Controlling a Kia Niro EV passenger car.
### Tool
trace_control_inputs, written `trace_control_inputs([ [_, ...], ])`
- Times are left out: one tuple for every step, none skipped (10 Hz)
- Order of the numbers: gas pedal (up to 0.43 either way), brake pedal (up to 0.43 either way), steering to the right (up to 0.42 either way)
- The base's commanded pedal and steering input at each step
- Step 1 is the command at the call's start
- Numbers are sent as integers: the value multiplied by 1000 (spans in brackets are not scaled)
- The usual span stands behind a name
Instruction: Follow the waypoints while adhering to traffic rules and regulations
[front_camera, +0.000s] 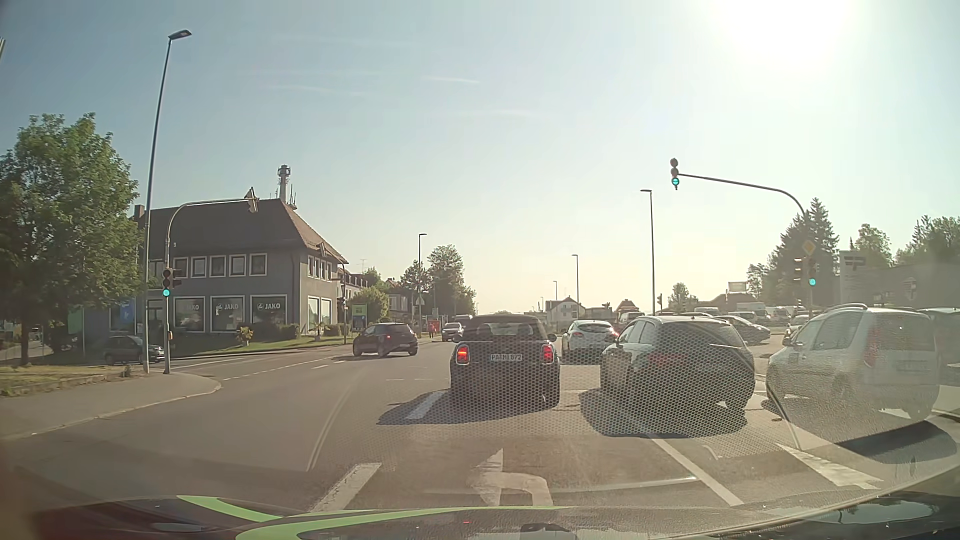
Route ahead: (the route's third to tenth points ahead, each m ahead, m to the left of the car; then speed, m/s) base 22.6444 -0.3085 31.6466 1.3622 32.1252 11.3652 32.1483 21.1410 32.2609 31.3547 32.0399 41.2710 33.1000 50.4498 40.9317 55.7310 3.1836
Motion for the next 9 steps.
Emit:
trace_control_inputs([
  [280,0,0],
  [260,0,1],
  [240,0,1],
  [228,0,0],
  [228,0,1],
  [189,0,1],
  [177,0,1],
  [157,0,1],
  [138,0,0],
])
